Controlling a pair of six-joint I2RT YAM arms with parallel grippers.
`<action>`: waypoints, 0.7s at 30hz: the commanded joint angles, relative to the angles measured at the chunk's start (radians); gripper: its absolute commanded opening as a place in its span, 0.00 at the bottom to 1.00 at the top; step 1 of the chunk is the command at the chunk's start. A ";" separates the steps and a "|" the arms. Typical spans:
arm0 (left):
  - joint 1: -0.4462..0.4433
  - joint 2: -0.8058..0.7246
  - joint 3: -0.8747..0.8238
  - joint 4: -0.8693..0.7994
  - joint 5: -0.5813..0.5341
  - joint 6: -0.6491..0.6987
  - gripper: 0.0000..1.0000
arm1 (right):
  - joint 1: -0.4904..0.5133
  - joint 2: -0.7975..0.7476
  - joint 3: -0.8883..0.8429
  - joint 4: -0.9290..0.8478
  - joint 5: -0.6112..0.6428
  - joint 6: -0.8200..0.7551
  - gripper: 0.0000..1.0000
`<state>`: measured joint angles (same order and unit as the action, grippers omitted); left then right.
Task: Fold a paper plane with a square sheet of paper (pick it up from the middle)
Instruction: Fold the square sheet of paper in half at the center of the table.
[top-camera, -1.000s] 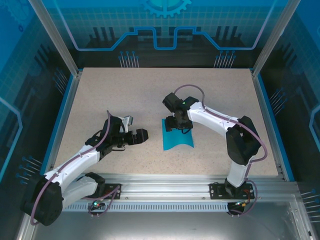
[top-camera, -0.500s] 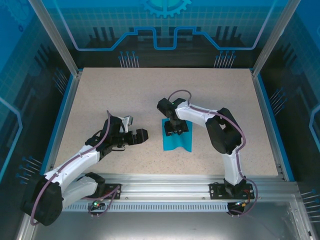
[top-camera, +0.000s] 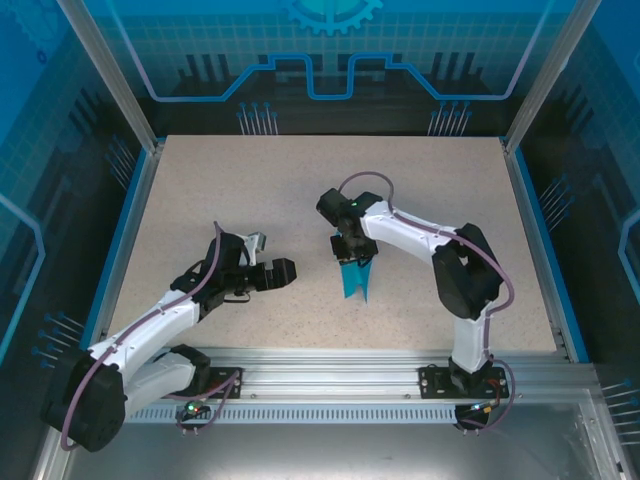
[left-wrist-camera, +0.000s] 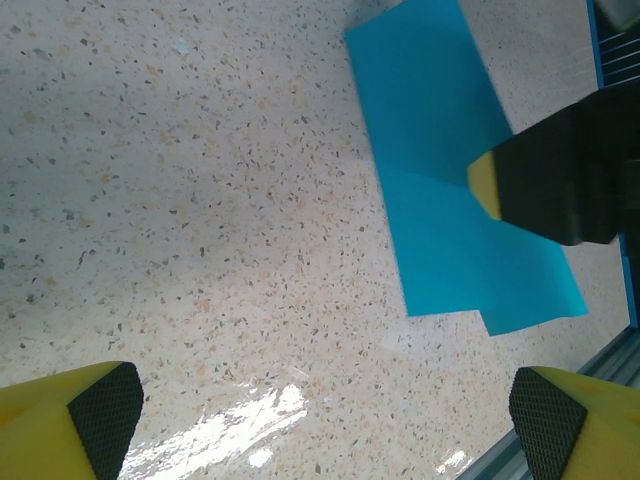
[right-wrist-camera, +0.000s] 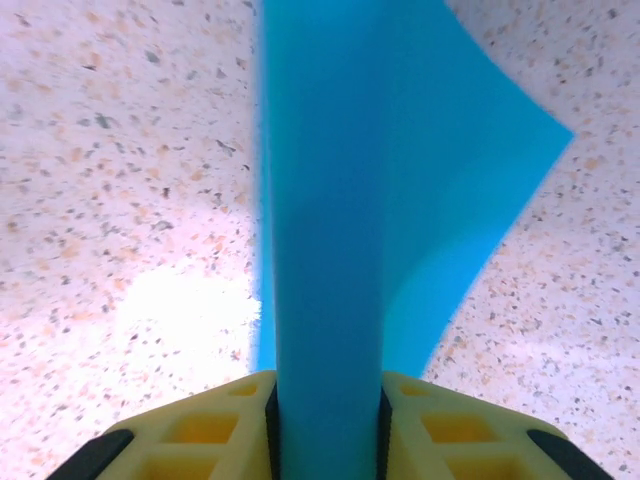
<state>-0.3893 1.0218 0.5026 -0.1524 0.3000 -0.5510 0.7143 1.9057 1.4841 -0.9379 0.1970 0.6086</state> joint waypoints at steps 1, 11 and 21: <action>-0.010 0.000 0.036 -0.021 -0.013 -0.009 0.99 | 0.002 -0.092 -0.047 0.043 -0.064 0.008 0.29; -0.011 -0.006 0.059 -0.013 0.009 -0.027 0.99 | -0.086 -0.304 -0.295 0.407 -0.383 0.091 0.31; -0.036 0.101 0.122 0.033 0.060 -0.053 0.99 | -0.212 -0.263 -0.540 0.560 -0.475 0.137 0.52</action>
<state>-0.4057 1.0931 0.5789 -0.1410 0.3222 -0.5831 0.5232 1.6390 0.9668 -0.4198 -0.2260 0.7422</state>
